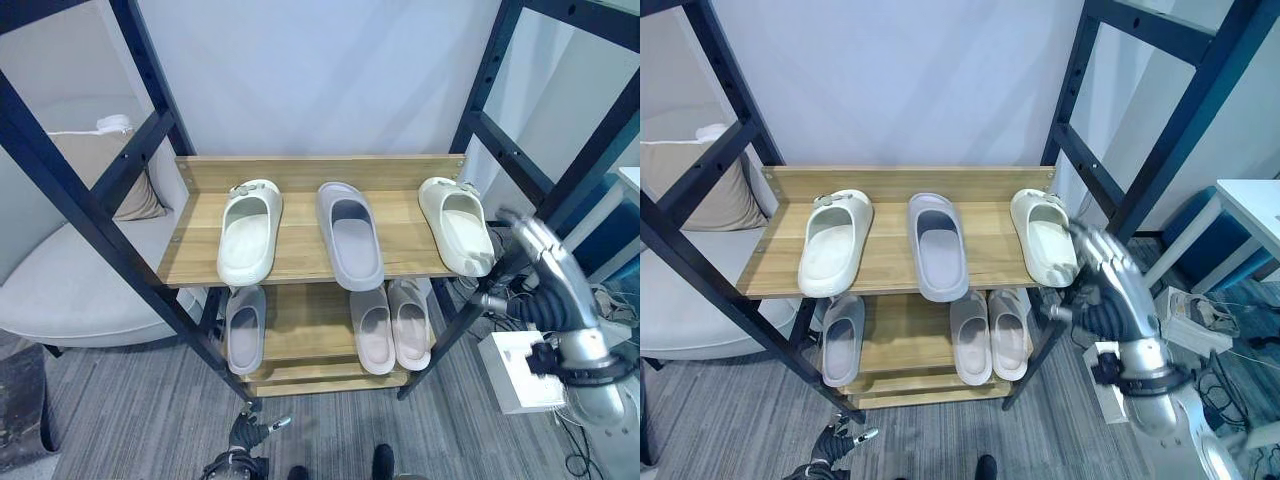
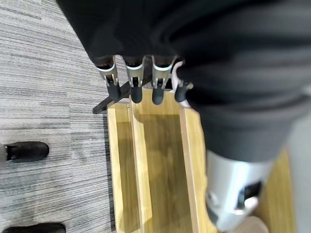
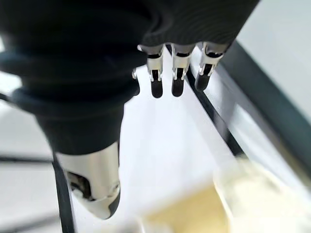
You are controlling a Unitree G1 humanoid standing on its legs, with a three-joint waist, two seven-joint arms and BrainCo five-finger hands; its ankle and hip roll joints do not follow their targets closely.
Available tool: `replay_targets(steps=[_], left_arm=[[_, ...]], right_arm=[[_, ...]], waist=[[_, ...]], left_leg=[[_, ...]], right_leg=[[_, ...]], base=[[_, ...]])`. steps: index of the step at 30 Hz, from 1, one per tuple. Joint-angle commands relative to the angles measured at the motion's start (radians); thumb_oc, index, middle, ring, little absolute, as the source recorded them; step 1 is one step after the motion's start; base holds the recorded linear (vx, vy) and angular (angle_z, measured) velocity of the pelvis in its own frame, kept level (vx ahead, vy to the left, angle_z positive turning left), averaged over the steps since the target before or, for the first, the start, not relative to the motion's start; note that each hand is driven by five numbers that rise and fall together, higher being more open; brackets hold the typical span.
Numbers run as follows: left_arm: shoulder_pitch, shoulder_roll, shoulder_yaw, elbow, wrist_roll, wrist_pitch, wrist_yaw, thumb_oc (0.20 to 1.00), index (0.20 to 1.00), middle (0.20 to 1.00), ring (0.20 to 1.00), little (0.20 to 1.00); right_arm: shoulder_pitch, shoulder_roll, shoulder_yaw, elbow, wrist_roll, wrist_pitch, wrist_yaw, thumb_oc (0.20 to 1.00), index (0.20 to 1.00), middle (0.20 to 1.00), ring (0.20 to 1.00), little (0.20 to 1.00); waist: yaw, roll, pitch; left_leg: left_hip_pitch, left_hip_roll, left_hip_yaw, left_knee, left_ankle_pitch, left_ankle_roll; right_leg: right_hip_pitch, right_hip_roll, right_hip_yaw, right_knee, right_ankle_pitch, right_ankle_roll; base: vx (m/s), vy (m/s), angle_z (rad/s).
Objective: Arrange the slippers neatly on the shoe rack.
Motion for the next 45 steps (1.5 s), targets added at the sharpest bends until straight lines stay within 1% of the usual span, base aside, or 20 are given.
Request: replay_targets(steps=[1, 3, 4, 5, 7, 8, 9, 11, 12, 16, 21, 24, 25, 32, 33, 34, 35, 36, 37, 45], left_arm=[[-0.084, 0.022, -0.021, 0.002, -0.015, -0.039, 0.000, 1.000, 1.000, 1.000, 1.000, 1.000], [-0.086, 0.023, -0.025, 0.006, -0.014, -0.039, 0.000, 1.000, 1.000, 1.000, 1.000, 1.000], [-0.086, 0.031, -0.040, -0.004, -0.013, -0.034, -0.004, 1.000, 1.000, 1.000, 1.000, 1.000], [-0.087, 0.031, -0.038, -0.004, -0.013, -0.034, -0.004, 1.000, 1.000, 1.000, 1.000, 1.000], [-0.088, 0.035, -0.046, -0.006, -0.017, -0.030, -0.006, 1.000, 1.000, 1.000, 1.000, 1.000], [-0.086, 0.038, -0.050, -0.006, -0.017, -0.030, -0.007, 1.000, 1.000, 1.000, 1.000, 1.000], [-0.087, 0.038, -0.050, -0.006, -0.017, -0.030, -0.007, 1.000, 1.000, 1.000, 1.000, 1.000], [-0.084, 0.045, -0.059, -0.019, -0.022, -0.030, -0.010, 1.000, 1.000, 1.000, 1.000, 1.000], [-0.081, 0.050, -0.063, -0.019, -0.022, -0.027, -0.016, 1.000, 1.000, 1.000, 1.000, 1.000], [-0.078, 0.053, -0.068, 0.001, -0.016, -0.022, -0.016, 1.000, 1.000, 1.000, 1.000, 1.000], [-0.079, 0.055, -0.079, 0.008, -0.019, -0.024, -0.019, 1.000, 1.000, 1.000, 1.000, 1.000], [-0.083, 0.048, -0.082, 0.021, -0.022, -0.024, -0.020, 1.000, 1.000, 1.000, 1.000, 1.000], [-0.081, 0.050, -0.085, 0.018, -0.023, -0.025, -0.021, 1.000, 1.000, 1.000, 1.000, 1.000], [-0.078, 0.046, -0.099, 0.029, -0.027, -0.035, -0.023, 1.000, 1.000, 1.000, 1.000, 1.000], [-0.076, 0.045, -0.104, 0.030, -0.031, -0.036, -0.024, 1.000, 1.000, 1.000, 1.000, 1.000], [-0.076, 0.044, -0.104, 0.030, -0.031, -0.037, -0.023, 1.000, 1.000, 1.000, 1.000, 1.000], [-0.077, 0.042, -0.111, 0.033, -0.031, -0.037, -0.024, 1.000, 1.000, 1.000, 1.000, 1.000], [-0.078, 0.042, -0.111, 0.034, -0.031, -0.037, -0.024, 1.000, 1.000, 1.000, 1.000, 1.000], [-0.080, 0.040, -0.114, 0.042, -0.029, -0.038, -0.023, 1.000, 1.000, 1.000, 1.000, 1.000], [-0.081, 0.040, -0.121, 0.041, -0.029, -0.038, -0.024, 1.000, 1.000, 1.000, 1.000, 1.000]], right_arm=[[-0.101, -0.001, -0.006, 0.016, -0.031, 0.013, -0.077, 1.000, 1.000, 1.000, 1.000, 1.000], [-0.140, 0.004, 0.021, 0.041, -0.045, 0.024, -0.089, 1.000, 1.000, 1.000, 1.000, 1.000], [-0.237, 0.001, 0.063, 0.109, -0.071, 0.059, -0.105, 1.000, 1.000, 1.000, 1.000, 1.000], [-0.243, 0.000, 0.067, 0.115, -0.072, 0.059, -0.108, 1.000, 1.000, 1.000, 1.000, 1.000], [-0.305, 0.005, 0.097, 0.171, -0.070, 0.078, -0.113, 1.000, 1.000, 1.000, 1.000, 1.000], [-0.351, 0.012, 0.123, 0.217, -0.071, 0.096, -0.115, 1.000, 1.000, 1.000, 1.000, 1.000], [-0.353, 0.012, 0.124, 0.219, -0.071, 0.095, -0.116, 1.000, 1.000, 1.000, 1.000, 1.000], [-0.391, 0.021, 0.145, 0.265, -0.062, 0.111, -0.110, 1.000, 1.000, 1.000, 1.000, 1.000], [-0.420, 0.010, 0.162, 0.297, -0.063, 0.124, -0.099, 1.000, 1.000, 1.000, 1.000, 1.000], [-0.479, 0.033, 0.192, 0.411, -0.041, 0.155, -0.111, 1.000, 1.000, 1.000, 1.000, 1.000], [-0.534, 0.061, 0.230, 0.532, -0.032, 0.184, -0.120, 1.000, 1.000, 1.000, 1.000, 1.000], [-0.539, 0.067, 0.244, 0.565, -0.044, 0.195, -0.114, 1.000, 1.000, 1.000, 1.000, 1.000], [-0.549, 0.062, 0.254, 0.603, -0.050, 0.202, -0.115, 1.000, 1.000, 1.000, 1.000, 1.000], [-0.591, 0.065, 0.293, 0.751, -0.025, 0.205, -0.127, 1.000, 1.000, 1.000, 1.000, 1.000], [-0.604, 0.066, 0.303, 0.774, -0.026, 0.211, -0.128, 0.815, 0.815, 0.815, 0.815, 0.815], [-0.605, 0.066, 0.304, 0.776, -0.025, 0.211, -0.129, 0.567, 0.567, 0.567, 0.567, 0.567], [-0.621, 0.061, 0.314, 0.803, -0.027, 0.216, -0.132, 0.404, 0.404, 0.404, 0.404, 0.404], [-0.622, 0.061, 0.315, 0.804, -0.027, 0.216, -0.133, 0.338, 0.338, 0.338, 0.338, 0.338], [-0.629, 0.059, 0.318, 0.818, -0.029, 0.217, -0.135, 0.200, 0.200, 0.200, 0.200, 0.200], [-0.654, 0.020, 0.333, 0.869, -0.027, 0.220, -0.132, 0.200, 0.200, 0.200, 0.200, 0.200]], waist=[[0.047, -0.010, 0.040], [0.055, -0.012, 0.042], [0.087, -0.017, 0.045], [0.085, -0.017, 0.047], [0.103, -0.021, 0.050], [0.122, -0.026, 0.055], [0.121, -0.026, 0.056], [0.139, -0.029, 0.061], [0.150, -0.033, 0.063], [0.179, -0.039, 0.075], [0.209, -0.044, 0.083], [0.219, -0.045, 0.087], [0.229, -0.046, 0.088], [0.248, -0.045, 0.091], [0.254, -0.044, 0.092], [0.253, -0.044, 0.092], [0.257, -0.042, 0.092], [0.257, -0.042, 0.093], [0.257, -0.041, 0.095], [0.252, -0.037, 0.090]], left_leg=[[0.009, 0.008, 0.013, -0.001, -0.039, -0.016], [0.009, 0.007, 0.009, -0.001, -0.039, -0.016], [0.007, 0.003, -0.003, -0.001, -0.038, -0.015], [0.007, 0.003, -0.003, -0.001, -0.038, -0.015], [0.006, 0.002, -0.011, -0.001, -0.037, -0.015], [0.004, 0.001, -0.019, -0.001, -0.036, -0.015], [0.004, 0.001, -0.019, -0.001, -0.036, -0.015], [0.003, 0.000, -0.028, -0.001, -0.034, -0.015], [0.002, 0.000, -0.034, -0.001, -0.033, -0.014], [-0.004, -0.004, -0.050, -0.001, -0.032, -0.012], [-0.018, -0.011, -0.069, -0.001, -0.025, -0.015], [-0.023, -0.014, -0.081, -0.001, -0.024, -0.016], [-0.025, -0.016, -0.088, -0.001, -0.023, -0.016], [-0.029, -0.019, -0.100, -0.001, -0.020, -0.018], [-0.030, -0.020, -0.101, -0.001, -0.019, -0.018], [-0.030, -0.020, -0.101, -0.001, -0.019, -0.018], [-0.030, -0.021, -0.105, -0.001, -0.018, -0.019], [-0.031, -0.021, -0.105, -0.001, -0.018, -0.019], [-0.030, -0.021, -0.107, -0.001, -0.017, -0.019], [-0.026, -0.021, -0.119, -0.001, -0.014, -0.024]], right_leg=[[0.098, 0.002, -0.037, 0.002, -0.111, 0.062], [0.099, 0.001, -0.042, 0.002, -0.110, 0.061], [0.103, 0.000, -0.053, 0.002, -0.110, 0.060], [0.104, 0.000, -0.053, 0.002, -0.110, 0.060], [0.105, -0.001, -0.062, 0.002, -0.111, 0.059], [0.107, -0.001, -0.070, 0.002, -0.111, 0.059], [0.107, -0.001, -0.071, 0.002, -0.111, 0.059], [0.110, -0.003, -0.080, 0.002, -0.111, 0.058], [0.111, -0.003, -0.085, 0.002, -0.113, 0.058], [0.114, -0.007, -0.101, 0.002, -0.114, 0.059], [0.112, -0.010, -0.122, 0.002, -0.114, 0.059], [0.113, -0.013, -0.134, 0.002, -0.114, 0.060], [0.115, -0.013, -0.143, 0.002, -0.115, 0.059], [0.118, -0.017, -0.161, 0.002, -0.115, 0.060], [0.117, -0.018, -0.165, 0.002, -0.115, 0.061], [0.117, -0.018, -0.165, 0.002, -0.115, 0.061], [0.117, -0.018, -0.167, 0.002, -0.115, 0.061], [0.117, -0.018, -0.167, 0.002, -0.115, 0.061], [0.118, -0.018, -0.168, 0.002, -0.115, 0.060], [0.128, -0.018, -0.176, 0.002, -0.121, 0.057]], base=[[0.00, 0.014, 0.11], [0.00, 0.015, 0.13], [0.00, 0.011, 0.11], [0.00, 0.015, 0.08], [0.01, 0.017, 0.16], [0.01, 0.016, 0.20], [0.02, 0.013, 0.15], [0.02, 0.012, 0.16], [0.02, 0.012, 0.25], [0.02, 0.016, 0.12], [0.02, 0.027, 0.11], [0.02, 0.027, 0.14], [0.02, 0.013, 0.25], [0.01, 0.019, 0.09], [0.00, 0.020, 0.07], [0.01, 0.023, 0.03], [0.01, 0.012, 0.03], [0.00, 0.000, 0.00], [0.00, 0.006, 0.03], [0.00, 0.000, 0.01]])
